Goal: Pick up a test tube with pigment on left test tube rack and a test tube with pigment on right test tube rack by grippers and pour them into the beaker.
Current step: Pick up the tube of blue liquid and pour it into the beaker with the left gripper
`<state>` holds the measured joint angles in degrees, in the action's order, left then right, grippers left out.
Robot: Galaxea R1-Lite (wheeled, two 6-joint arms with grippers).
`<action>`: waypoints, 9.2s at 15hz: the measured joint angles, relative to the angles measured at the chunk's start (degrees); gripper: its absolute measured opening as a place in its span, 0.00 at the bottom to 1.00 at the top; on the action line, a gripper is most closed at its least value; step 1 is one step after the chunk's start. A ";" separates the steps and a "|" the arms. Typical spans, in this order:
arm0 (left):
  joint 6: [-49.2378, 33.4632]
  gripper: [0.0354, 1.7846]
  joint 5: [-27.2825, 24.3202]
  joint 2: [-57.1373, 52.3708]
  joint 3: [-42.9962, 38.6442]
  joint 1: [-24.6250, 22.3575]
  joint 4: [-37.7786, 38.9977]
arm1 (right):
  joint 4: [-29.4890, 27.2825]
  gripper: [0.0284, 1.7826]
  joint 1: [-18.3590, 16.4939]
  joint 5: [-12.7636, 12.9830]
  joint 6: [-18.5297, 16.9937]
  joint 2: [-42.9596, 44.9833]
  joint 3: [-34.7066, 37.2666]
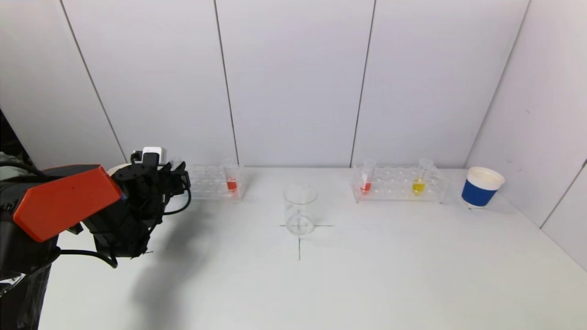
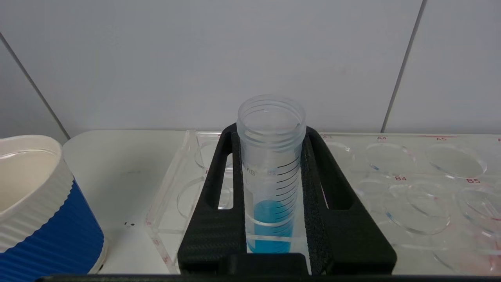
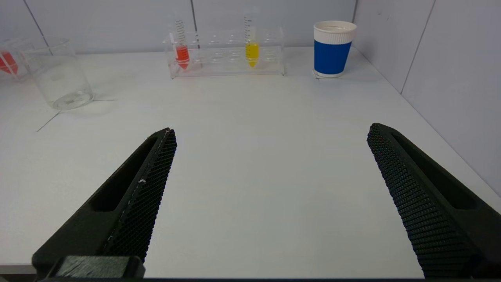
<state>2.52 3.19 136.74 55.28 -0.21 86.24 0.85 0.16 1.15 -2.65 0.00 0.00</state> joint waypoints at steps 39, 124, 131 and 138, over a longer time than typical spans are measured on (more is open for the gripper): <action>7.86 0.23 -17.52 -22.16 35.56 16.60 -56.72 | 0.00 0.99 0.00 -0.02 0.00 0.00 0.00; 95.00 0.23 -50.37 -5.75 22.64 20.69 -37.05 | 0.00 0.99 -0.02 0.00 -0.02 0.00 0.00; 98.00 0.23 -50.48 -6.31 22.77 20.69 -37.04 | 0.00 0.99 0.00 0.00 0.00 0.00 0.00; 100.95 0.23 -50.48 -7.19 22.86 20.74 -37.14 | 0.00 0.99 0.00 0.00 0.00 0.00 0.00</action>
<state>103.47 -47.29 129.55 78.14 20.53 49.09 0.85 0.16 1.15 -2.65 0.00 0.00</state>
